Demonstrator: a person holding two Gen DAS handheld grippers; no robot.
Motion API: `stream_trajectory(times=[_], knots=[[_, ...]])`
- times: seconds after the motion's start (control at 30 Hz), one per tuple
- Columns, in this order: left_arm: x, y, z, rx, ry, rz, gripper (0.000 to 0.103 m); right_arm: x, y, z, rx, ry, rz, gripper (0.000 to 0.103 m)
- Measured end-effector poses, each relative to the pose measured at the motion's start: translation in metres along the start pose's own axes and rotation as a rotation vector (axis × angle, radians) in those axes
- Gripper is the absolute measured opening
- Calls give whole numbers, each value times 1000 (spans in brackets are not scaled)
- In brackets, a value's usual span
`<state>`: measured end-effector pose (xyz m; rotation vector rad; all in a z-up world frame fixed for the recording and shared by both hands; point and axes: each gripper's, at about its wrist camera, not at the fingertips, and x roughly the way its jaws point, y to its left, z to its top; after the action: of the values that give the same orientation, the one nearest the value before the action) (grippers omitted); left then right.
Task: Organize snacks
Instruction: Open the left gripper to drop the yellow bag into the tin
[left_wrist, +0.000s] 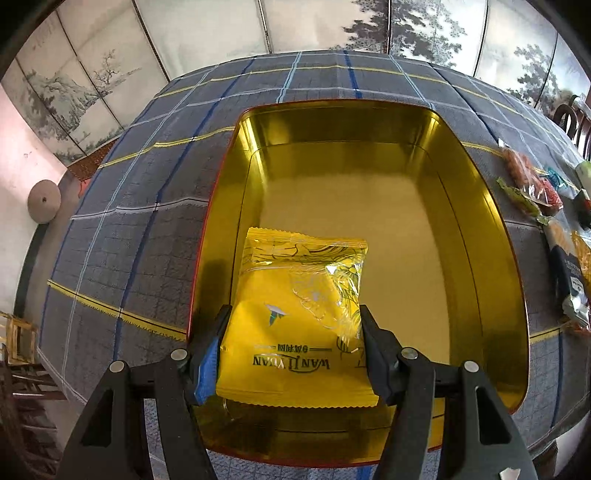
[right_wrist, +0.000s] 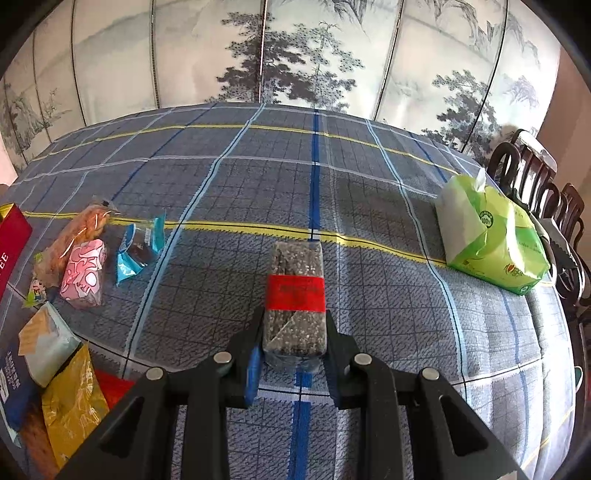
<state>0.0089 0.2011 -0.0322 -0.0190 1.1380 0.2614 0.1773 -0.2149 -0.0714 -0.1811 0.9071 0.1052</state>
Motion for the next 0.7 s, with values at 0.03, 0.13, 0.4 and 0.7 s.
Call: stream_trajectory(times=[0.03, 0.13, 0.4, 0.7], knots=[[0, 0, 0, 2, 1, 4, 62, 0, 0, 0, 3, 3, -3, 28], [2, -3, 0, 9, 4, 11, 62, -1, 1, 1, 5, 9, -12, 28], [1, -12, 2, 37, -16, -13, 78, -2, 6, 3, 14, 23, -37, 27], [-12, -26, 6, 52, -78, 13, 82, -10, 8, 9, 53, 26, -69, 27]])
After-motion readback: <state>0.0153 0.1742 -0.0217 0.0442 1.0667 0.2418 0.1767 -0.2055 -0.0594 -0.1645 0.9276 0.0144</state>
